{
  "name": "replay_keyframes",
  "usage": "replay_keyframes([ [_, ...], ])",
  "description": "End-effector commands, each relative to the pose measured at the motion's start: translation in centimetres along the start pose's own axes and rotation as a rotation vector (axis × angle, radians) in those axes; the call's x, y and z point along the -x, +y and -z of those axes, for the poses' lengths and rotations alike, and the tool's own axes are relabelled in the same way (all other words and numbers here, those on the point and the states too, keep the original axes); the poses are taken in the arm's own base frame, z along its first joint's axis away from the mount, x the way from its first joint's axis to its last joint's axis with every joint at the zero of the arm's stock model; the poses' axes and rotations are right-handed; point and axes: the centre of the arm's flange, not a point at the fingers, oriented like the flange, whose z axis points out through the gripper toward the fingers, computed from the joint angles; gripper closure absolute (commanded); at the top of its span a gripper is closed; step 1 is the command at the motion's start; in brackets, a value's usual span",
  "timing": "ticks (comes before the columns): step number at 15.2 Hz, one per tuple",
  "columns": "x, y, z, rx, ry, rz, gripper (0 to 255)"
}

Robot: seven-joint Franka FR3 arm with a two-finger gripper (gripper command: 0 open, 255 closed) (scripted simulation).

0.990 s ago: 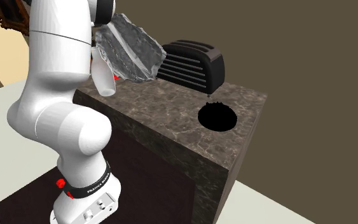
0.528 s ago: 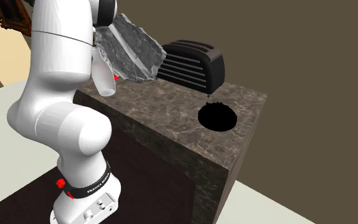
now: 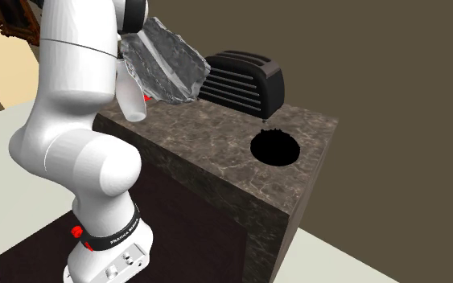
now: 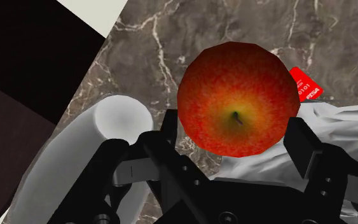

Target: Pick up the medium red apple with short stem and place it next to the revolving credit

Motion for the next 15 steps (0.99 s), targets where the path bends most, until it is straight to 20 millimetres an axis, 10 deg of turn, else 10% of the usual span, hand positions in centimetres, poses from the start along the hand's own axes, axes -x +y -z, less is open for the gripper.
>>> replay_keyframes([
  [1,0.0,0.0,0.0,0.0,0.0,0.0,0],
  [7,0.0,0.0,5.0,0.0,0.0,0.0,0],
  [15,0.0,0.0,5.0,0.0,0.0,0.0,0],
])
